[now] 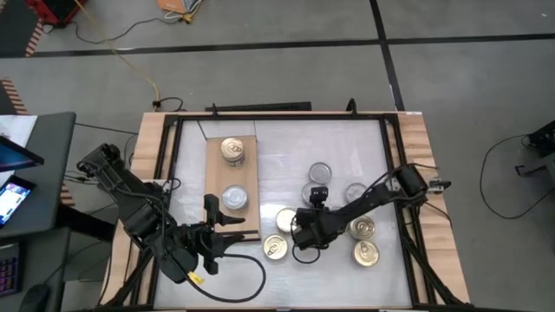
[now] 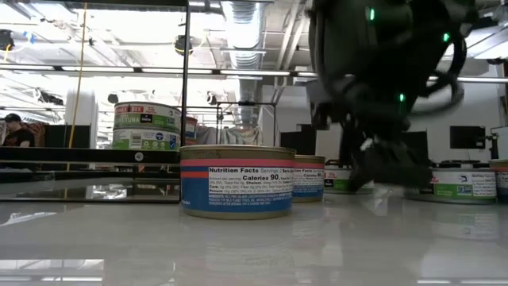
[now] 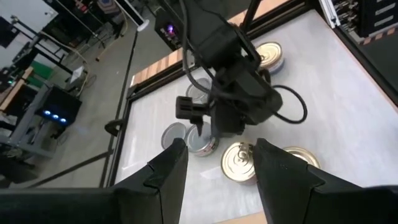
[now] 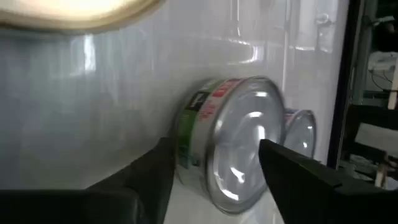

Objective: Stack canned seafood by type on shelf
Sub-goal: Stack the green tuna can on top of the other green tuna can on the shelf

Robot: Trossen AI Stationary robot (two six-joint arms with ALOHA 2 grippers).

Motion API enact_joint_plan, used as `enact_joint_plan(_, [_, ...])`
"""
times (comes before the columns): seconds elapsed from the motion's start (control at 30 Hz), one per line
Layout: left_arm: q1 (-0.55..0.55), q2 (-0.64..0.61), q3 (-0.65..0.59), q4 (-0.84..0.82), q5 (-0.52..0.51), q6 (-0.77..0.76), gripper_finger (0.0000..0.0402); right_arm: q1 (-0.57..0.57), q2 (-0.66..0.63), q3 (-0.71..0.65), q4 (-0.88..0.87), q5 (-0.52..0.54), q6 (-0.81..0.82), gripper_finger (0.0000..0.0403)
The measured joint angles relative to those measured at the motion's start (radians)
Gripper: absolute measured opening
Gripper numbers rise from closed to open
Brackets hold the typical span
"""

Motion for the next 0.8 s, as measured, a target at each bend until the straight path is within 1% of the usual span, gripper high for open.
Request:
enact_joint_plan(0.1, [0.0, 0.0, 0.0, 0.0, -0.003, 0.0, 0.0173, 0.008, 0.034, 0.002, -0.006, 0.015, 0.04, 0.0226])
enact_joint_plan(0.2, [0.0, 0.0, 0.0, -0.001, -0.02, 0.0, 0.0173, 0.034, 0.053, 0.002, -0.012, 0.033, 0.098, 0.0176])
enact_joint_plan(0.33, [0.0, 0.0, 0.0, -0.001, -0.026, 0.0, 0.0173, 0.072, 0.054, -0.003, -0.017, 0.042, 0.162, 0.0102])
enact_joint_plan(0.43, [0.0, 0.0, 0.0, -0.001, -0.026, 0.0, 0.0173, 0.096, 0.054, -0.009, -0.024, 0.053, 0.19, 0.0065])
enact_joint_plan(0.53, [0.0, 0.0, 0.0, -0.001, -0.025, -0.004, 0.0173, 0.116, 0.053, -0.009, -0.037, 0.052, 0.221, 0.0051])
enact_joint_plan(0.8, [0.0, 0.0, 0.0, -0.002, -0.025, -0.007, 0.0173, 0.17, 0.053, -0.01, -0.044, 0.04, 0.304, 0.0048])
